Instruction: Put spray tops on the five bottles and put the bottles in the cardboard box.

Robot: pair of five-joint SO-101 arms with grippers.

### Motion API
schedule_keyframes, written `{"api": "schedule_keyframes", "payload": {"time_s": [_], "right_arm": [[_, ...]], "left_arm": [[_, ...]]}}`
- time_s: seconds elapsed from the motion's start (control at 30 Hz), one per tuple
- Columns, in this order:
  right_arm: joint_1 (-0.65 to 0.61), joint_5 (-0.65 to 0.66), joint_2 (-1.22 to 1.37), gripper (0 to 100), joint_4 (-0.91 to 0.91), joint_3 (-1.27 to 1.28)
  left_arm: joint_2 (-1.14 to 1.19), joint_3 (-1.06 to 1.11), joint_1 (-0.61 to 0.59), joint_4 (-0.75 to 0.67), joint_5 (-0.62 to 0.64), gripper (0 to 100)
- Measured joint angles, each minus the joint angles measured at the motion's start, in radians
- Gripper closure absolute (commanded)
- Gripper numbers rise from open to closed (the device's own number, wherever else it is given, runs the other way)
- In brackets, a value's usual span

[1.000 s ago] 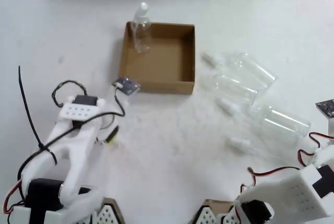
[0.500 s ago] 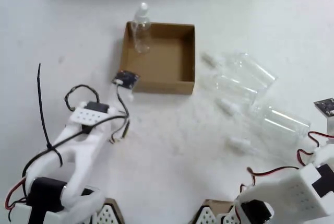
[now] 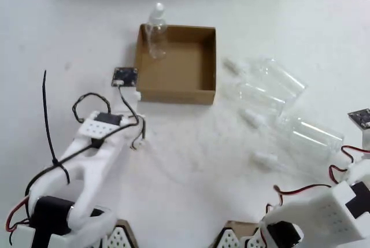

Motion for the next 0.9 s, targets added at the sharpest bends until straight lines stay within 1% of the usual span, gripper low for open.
{"api": "schedule_keyframes", "payload": {"time_s": [0.07,0.17,0.27,0.43,0.53,0.6,0.77,0.9], "right_arm": [[0.0,0.0,0.0,91.6,0.0,0.0],[0.0,0.0,0.0,91.6,0.0,0.0],[0.0,0.0,0.0,91.6,0.0,0.0],[0.0,0.0,0.0,91.6,0.0,0.0],[0.0,0.0,0.0,91.6,0.0,0.0],[0.0,0.0,0.0,91.6,0.0,0.0],[0.0,0.0,0.0,91.6,0.0,0.0],[0.0,0.0,0.0,91.6,0.0,0.0]], "left_arm": [[0.0,0.0,0.0,-0.023,0.037,98],[0.0,0.0,0.017,-0.021,0.057,98],[0.0,-0.041,0.035,0.043,0.064,97],[0.0,-0.144,0.035,0.204,0.066,97],[0.0,-0.172,0.035,0.241,0.066,97],[0.0,-0.178,0.037,0.244,0.066,93],[0.0,-0.186,0.037,0.244,0.081,79],[0.0,-0.193,0.04,0.292,0.132,76]]}}
